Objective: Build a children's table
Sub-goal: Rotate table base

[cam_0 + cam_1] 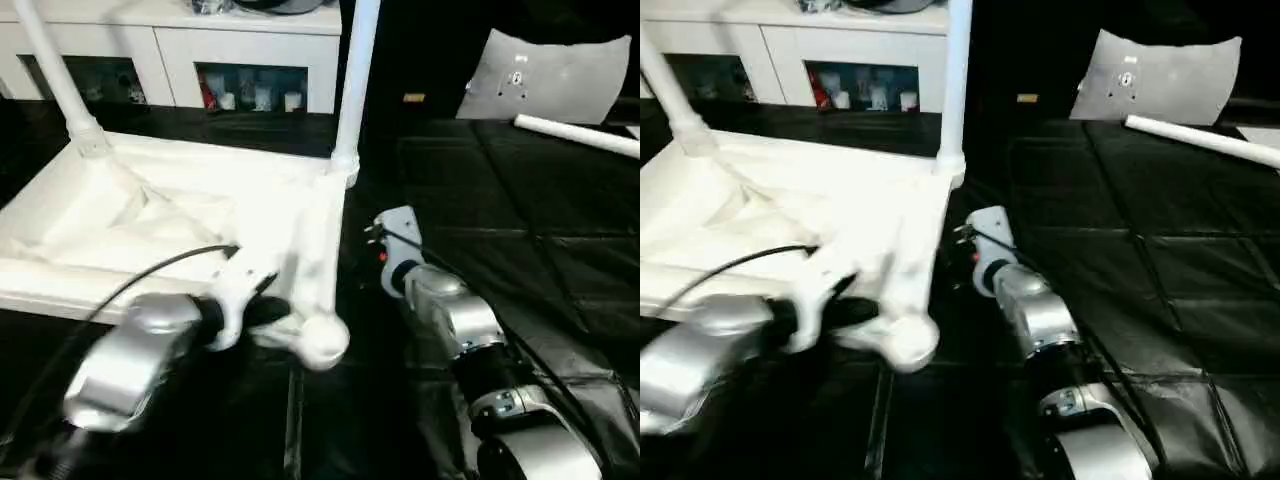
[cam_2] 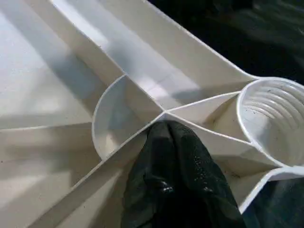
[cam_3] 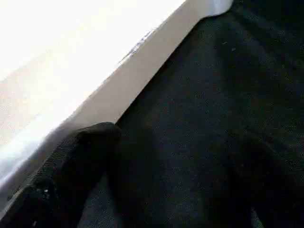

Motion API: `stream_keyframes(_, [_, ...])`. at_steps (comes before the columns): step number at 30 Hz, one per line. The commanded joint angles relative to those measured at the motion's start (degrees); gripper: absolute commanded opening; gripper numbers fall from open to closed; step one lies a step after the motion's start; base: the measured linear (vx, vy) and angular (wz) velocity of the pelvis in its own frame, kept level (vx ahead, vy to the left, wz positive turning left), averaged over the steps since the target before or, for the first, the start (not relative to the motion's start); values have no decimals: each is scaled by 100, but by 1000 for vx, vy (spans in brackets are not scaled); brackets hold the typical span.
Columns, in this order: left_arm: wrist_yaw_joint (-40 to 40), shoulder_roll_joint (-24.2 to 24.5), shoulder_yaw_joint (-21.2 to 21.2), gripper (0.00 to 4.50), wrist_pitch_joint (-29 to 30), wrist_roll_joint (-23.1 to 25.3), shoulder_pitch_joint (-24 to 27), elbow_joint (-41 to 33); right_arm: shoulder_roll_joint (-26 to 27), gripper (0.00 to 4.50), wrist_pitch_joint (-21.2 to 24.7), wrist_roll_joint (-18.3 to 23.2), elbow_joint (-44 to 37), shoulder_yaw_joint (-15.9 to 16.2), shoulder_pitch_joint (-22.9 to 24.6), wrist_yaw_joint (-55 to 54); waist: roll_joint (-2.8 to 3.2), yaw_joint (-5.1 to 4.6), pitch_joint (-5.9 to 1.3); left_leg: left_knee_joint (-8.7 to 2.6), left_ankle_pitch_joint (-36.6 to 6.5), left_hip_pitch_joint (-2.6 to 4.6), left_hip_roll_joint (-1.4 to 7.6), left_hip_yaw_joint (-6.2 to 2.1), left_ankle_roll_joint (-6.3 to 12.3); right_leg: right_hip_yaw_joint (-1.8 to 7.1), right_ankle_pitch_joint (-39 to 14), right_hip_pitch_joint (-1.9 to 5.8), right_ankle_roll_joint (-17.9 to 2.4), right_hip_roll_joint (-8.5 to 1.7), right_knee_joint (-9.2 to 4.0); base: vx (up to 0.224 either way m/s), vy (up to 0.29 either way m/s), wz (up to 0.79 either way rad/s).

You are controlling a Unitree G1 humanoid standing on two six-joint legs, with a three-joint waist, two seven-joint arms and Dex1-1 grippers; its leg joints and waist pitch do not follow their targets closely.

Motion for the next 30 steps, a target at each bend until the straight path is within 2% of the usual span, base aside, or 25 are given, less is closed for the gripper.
stream_keyframes(1, [326, -127, -36, 4, -484, 148, -215, 200, 86, 450, -60, 137, -258, 1, -1, 5, 154, 41, -508, -314, -217, -72, 251, -82, 455, 422, -1234, 450, -655, -680, -401, 0, 0, 0])
stream_keyframes(5, [463, -344, 205, 4, -743, 52, -144, 160, -109, 450, 158, 242, -1085, -247, 359, -52, 147, 75, -568, -295, 28, -95, 290, -89, 527, 417, -1105, 442, -503, -679, -357, 0, 0, 0])
stream_keyframes(7, [534, -458, 334, 4, -794, -50, -42, -18, -193, 450, 280, 281, -1541, -303, 595, -32, 151, 98, -560, -297, -42, -97, 282, -74, 558, 408, -1297, 435, -461, -681, -390, 0, 0, 0])
stream_keyframes(8, [845, -800, 634, 4, -948, -285, 253, -468, -315, 450, 527, 397, -2588, -355, 1154, 38, 165, 112, -571, -292, -47, -95, 294, -73, 543, 409, -1341, 428, -440, -677, -388, 0, 0, 0])
stream_keyframes(9, [863, -817, 647, 4, -961, -297, 268, -488, -319, 450, 538, 404, -2638, -357, 1182, 42, 155, 159, -582, -284, 39, -117, 333, -79, 539, 422, -1180, 450, -360, -689, -370, 0, 0, 0])
stream_keyframes(10, [925, -909, 718, 4, -985, -389, 366, -657, -332, 450, 668, 462, -2954, -364, 1327, 53, 126, 144, -586, -292, 36, -95, 352, -74, 564, 423, -1172, 414, -385, -669, -370, 0, 0, 0])
stream_keyframes(11, [1128, -1152, 864, 33, -909, -545, 649, -1086, -359, 450, 945, 565, -3683, -294, 1686, 83, 130, 154, -586, -298, -23, -98, 325, -64, 585, 408, -1299, 420, -369, -660, -378, 0, 0, 0])
stream_keyframes(13, [1416, -1406, 1015, 42, -877, -598, 878, -1329, -340, 450, 1153, 590, -4221, -236, 1993, 13, 117, 168, -561, -301, -169, -103, 291, -41, 581, 392, -1708, 397, -210, -660, -453, 0, 0, 0])
stream_keyframes(14, [1604, -1562, 1115, 42, -856, -620, 1000, -1457, -321, 450, 1285, 598, -4537, -204, 2166, -47, 95, 164, -532, -303, -327, -101, 257, -26, 551, 359, -2136, 393, -36, -640, -529, 0, 0, 0])
stream_keyframes(15, [1849, -1725, 1199, 67, -973, -560, 1217, -1570, -317, 450, 1384, 593, -4890, -133, 2420, -95, 31, 135, -503, -301, -447, -104, 221, -3, 506, 342, -2522, 373, 184, -620, -602, 0, 0, 0])
stream_keyframes(16, [2026, -1804, 1227, 67, -1091, -453, 1406, -1653, -317, 450, 1452, 589, -5169, -86, 2627, -156, 47, 139, -506, -299, -471, -103, 211, -1, 481, 337, -2660, 370, 307, -614, -618, 0, 0, 0])
stream_keyframes(17, [2132, -1837, 1240, 79, -1128, -375, 1489, -1700, -293, 450, 1468, 587, -5296, -98, 2715, -215, 45, 128, -489, -297, -577, -100, 178, 0, 469, 312, -2946, 335, 556, -592, -687, 0, 0, 0])
stream_keyframes(18, [2385, -1967, 1300, 83, -1201, -245, 1680, -1836, -256, 450, 1553, 621, -5652, -141, 2921, -334, 63, 130, -428, -455, -796, -369, 194, -322, 669, 2, -2860, 535, 457, -738, -581, 0, 0, 0])
stream_keyframes(19, [2395, -1973, 1304, 83, -1203, -240, 1688, -1843, -255, 450, 1557, 623, -5668, -144, 2929, -338, 109, 69, -447, -442, -972, -319, 276, -428, 674, -65, -2749, 501, 451, -717, -573, -20, -25, 37])
stream_keyframes(20, [2695, -2119, 1310, 90, -1517, -93, 1896, -1718, -186, 450, 1459, 647, -5736, -272, 3147, -422, 164, -103, -281, -742, -2136, -265, 751, -912, 690, -101, -2356, 449, 229, -594, -336, -19, -54, 63])
stream_keyframes(21, [2695, -2119, 1310, 90, -1517, -93, 1896, -1718, -186, 450, 1459, 647, -5736, -272, 3147, -422, 164, -103, -281, -742, -2136, -265, 751, -912, 690, -101, -2356, 449, 229, -594, -336, -19, -54, 63])
stream_keyframes(22, [2778, -2065, 1197, 104, -1552, 56, 1987, -1649, -232, 450, 1467, 535, -5726, -262, 3227, -462, 258, -167, -354, -1021, -3046, -194, 1039, -1268, 676, 80, -1853, 450, 59, -430, 355, 10, -86, 60])
stream_keyframes(23, [2877, -2034, 1074, 118, -1481, 164, 2050, -1695, -296, 450, 1663, 544, -5926, -257, 3232, -449, 223, -190, -297, -1047, -3457, -16, 927, -1476, 737, 264, -1721, 170, -151, -272, 705, 50, -139, 78])
stream_keyframes(24, [2975, -2146, 1052, 125, -1392, 128, 2077, -1770, -306, 450, 1876, 616, -6107, -300, 3165, -470, 200, -221, -243, -919, -3189, 5, 651, -1524, 952, 477, -1435, 77, -593, -287, 660, 50, -139, 78])
stream_keyframes(25, [2988, -2166, 1053, 129, -1385, 119, 2081, -1779, -304, 450, 1899, 628, -6127, -308, 3156, -474, 168, -245, -193, -936, -2937, -117, 422, -1519, 989, 517, -1492, 185, -1001, -300, 486, 24, -198, 78])
stream_keyframes(26, [3009, -2196, 1048, 137, -1400, 108, 2099, -1768, -300, 450, 1905, 633, -6129, -318, 3157, -483, 81, -168, -312, -539, -2186, -262, -47, -1318, 974, 487, -1970, 356, -2125, -440, -40, -45, -206, 59])
stream_keyframes(27, [3018, -2094, 922, 148, -1486, 221, 2103, -1671, -371, 450, 1906, 558, -6081, -286, 3163, -502, -55, 23, -342, 817, -1447, -314, -459, -648, 667, 285, -3435, 348, -2784, -926, -708, -45, -206, 59])
stream_keyframes(28, [3016, -2046, 872, 148, -1526, 268, 2091, -1627, -388, 450, 1904, 534, -6054, -285, 3149, -520, -97, 84, -390, 1207, -1134, -463, -401, -293, 785, 334, -3571, 578, -2780, -1036, -760, -41, -191, 51])
stream_keyframes(29, [3015, -2036, 863, 148, -1533, 276, 2088, -1619, -390, 450, 1904, 531, -6049, -286, 3145, -524, -133, 92, -221, 1375, -878, -549, -228, -130, 890, 157, -3565, 476, -2246, -1114, -749, -6, -93, 21])
stream_keyframes(30, [3056, -2071, 896, 148, -1575, 280, 2055, -1589, -342, 450, 1946, 567, -6049, -325, 3118, -567, -18, 85, -258, 1215, -972, -501, -83, -85, 892, 32, -3337, 627, -1751, -1233, -728, -16, -188, 48])
